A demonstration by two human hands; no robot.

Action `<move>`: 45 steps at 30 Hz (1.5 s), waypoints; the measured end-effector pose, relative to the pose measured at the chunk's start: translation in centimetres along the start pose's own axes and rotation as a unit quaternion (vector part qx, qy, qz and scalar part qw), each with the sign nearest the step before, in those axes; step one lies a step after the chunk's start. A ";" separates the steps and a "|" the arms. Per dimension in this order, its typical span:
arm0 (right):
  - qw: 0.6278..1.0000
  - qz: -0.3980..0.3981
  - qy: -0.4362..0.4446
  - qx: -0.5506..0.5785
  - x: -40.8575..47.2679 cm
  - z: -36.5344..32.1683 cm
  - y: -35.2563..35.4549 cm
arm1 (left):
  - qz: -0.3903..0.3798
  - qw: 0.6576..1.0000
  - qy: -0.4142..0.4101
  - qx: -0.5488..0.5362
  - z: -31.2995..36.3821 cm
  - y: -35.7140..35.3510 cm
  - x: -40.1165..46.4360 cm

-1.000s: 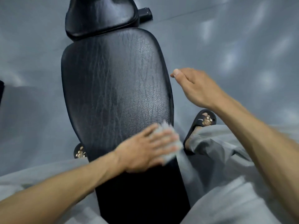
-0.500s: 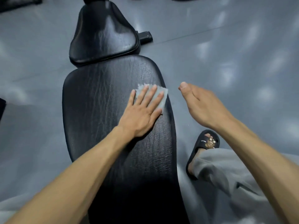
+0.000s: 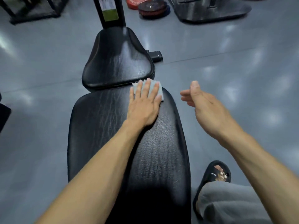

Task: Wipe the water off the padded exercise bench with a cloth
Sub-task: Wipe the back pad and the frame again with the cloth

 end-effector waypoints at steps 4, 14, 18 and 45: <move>1.000 -0.012 -0.004 0.007 1.9 -0.8 -1.7 | 0.011 0.988 -0.144 0.056 1.2 -0.9 -4.9; 0.999 -0.052 -0.007 -0.007 4.6 -2.7 -8.3 | 0.021 0.998 0.025 0.058 -16.4 0.3 -7.0; 0.997 -0.066 -0.011 -0.027 5.2 -3.9 -11.3 | 0.034 0.975 -0.186 0.115 -11.4 -0.8 -9.2; 0.995 -0.021 -0.029 0.092 8.0 -3.0 -12.0 | 0.083 0.981 -0.172 0.025 -12.9 3.0 7.0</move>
Point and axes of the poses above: each hand's wrist, its own x-axis towards the middle knuckle, its own y-axis out of the back of the hand, z = x × y, the point moved 7 cm from there along x, towards the middle knuckle, and after that the axes turned 6 degrees about x, right-handed, at the moved point
